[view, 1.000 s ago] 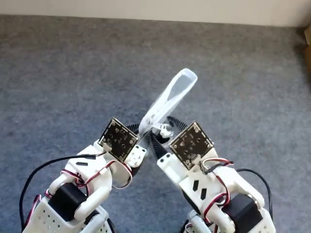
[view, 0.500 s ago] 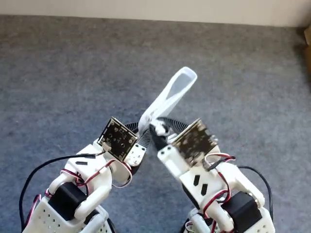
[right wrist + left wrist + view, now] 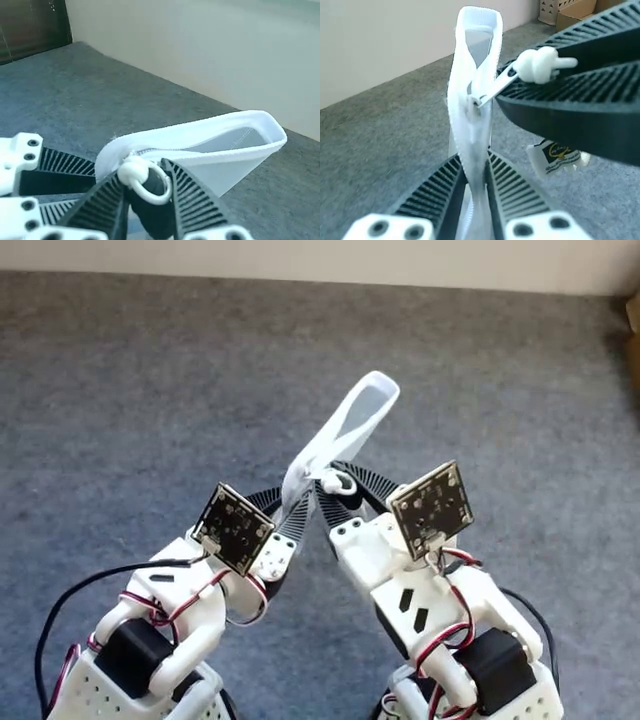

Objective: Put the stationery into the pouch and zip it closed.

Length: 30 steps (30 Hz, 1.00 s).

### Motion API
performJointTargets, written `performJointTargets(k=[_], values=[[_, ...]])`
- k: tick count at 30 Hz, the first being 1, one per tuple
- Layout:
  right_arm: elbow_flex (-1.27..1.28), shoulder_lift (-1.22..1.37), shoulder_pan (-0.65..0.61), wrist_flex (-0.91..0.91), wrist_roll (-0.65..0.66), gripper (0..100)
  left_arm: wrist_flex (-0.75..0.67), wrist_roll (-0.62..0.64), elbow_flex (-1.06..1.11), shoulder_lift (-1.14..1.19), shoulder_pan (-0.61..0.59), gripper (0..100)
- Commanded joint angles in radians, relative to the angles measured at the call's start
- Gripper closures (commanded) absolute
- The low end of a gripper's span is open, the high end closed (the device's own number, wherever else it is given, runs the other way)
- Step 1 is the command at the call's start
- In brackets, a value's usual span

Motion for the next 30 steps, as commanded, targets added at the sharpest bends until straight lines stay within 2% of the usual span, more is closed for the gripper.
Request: performJointTargets(k=[1, 11, 16, 21, 30], values=[[-0.09, -0.022, -0.111, 0.01, 0.044, 99.3, 0.014, -0.008, 0.016, -0.007, -0.004, 100], [-0.325, -0.021, -0.349, 0.246, 0.077, 99.3, 0.012, -0.008, 0.016, -0.007, -0.005, 100], [-0.361, -0.016, -0.363, 0.232, 0.075, 99.3, 0.015, -0.008, 0.016, -0.007, -0.002, 100], [-0.357, -0.013, -0.225, 0.133, 0.066, 99.3, 0.018, -0.008, 0.016, -0.007, -0.005, 100], [-0.163, -0.016, -0.027, -0.088, 0.051, 99.3, 0.018, -0.009, 0.03, -0.007, -0.002, 100]])
